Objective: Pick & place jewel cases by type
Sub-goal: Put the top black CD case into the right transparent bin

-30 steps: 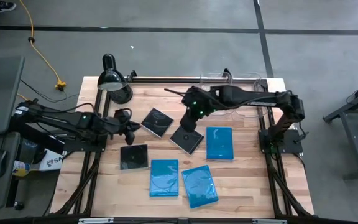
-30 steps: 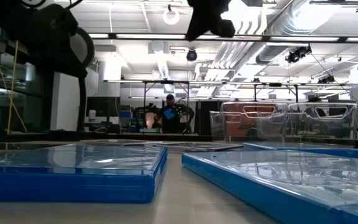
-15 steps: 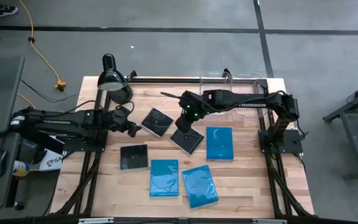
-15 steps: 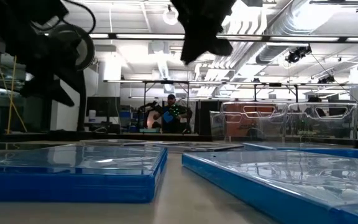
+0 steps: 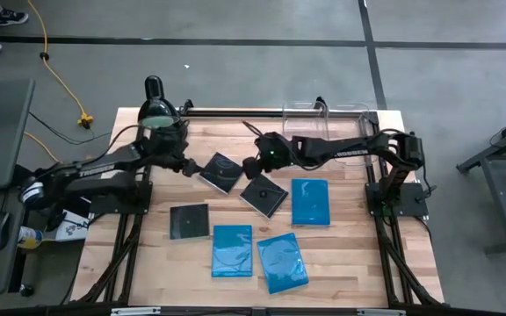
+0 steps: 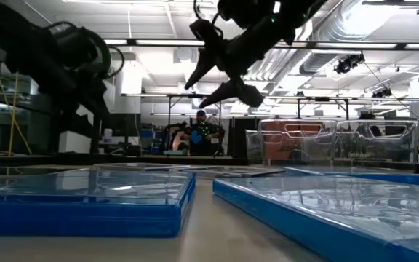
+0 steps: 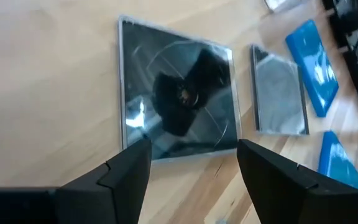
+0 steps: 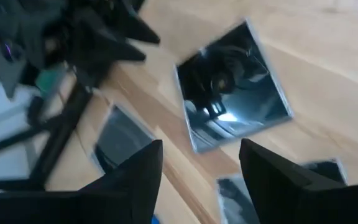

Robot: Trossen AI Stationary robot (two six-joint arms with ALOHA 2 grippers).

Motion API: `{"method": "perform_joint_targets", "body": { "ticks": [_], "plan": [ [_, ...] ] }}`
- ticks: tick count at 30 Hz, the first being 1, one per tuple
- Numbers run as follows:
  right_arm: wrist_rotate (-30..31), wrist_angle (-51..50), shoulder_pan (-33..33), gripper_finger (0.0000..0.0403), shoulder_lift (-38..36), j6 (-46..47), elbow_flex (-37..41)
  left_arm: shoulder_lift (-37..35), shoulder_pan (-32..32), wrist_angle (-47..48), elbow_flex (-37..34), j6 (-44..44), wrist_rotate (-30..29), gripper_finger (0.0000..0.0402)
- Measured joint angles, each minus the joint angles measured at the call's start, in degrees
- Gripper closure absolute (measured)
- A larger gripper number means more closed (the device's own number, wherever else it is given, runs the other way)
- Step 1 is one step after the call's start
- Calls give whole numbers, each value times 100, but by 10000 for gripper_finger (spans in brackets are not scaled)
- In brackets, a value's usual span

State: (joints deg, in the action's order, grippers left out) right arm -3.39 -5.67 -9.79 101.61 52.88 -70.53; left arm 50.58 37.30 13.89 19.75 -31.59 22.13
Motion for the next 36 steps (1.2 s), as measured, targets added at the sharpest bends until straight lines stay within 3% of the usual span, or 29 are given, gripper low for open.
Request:
{"method": "perform_joint_targets", "body": {
  "ticks": [4, 13, 21, 28, 36],
  "plan": [
    [58, 341, -154, 202, -3, 294, 330, 621, 235, -159, 0, 404, 437, 165],
    [-19, 481, -337, 202, 82, 532, 432, 1497, 244, -506, 0, 820, 596, 165],
    [-50, 763, -289, 202, 82, 614, 427, 1563, 244, -531, 4, 908, 372, 165],
    [303, 822, 33, 202, 166, 597, 427, 1563, 242, -535, 4, 1057, -105, 165],
    [-55, 1462, 176, 202, 961, 1016, 332, 1563, 242, -523, 4, 1186, -172, 165]
  ]
}}
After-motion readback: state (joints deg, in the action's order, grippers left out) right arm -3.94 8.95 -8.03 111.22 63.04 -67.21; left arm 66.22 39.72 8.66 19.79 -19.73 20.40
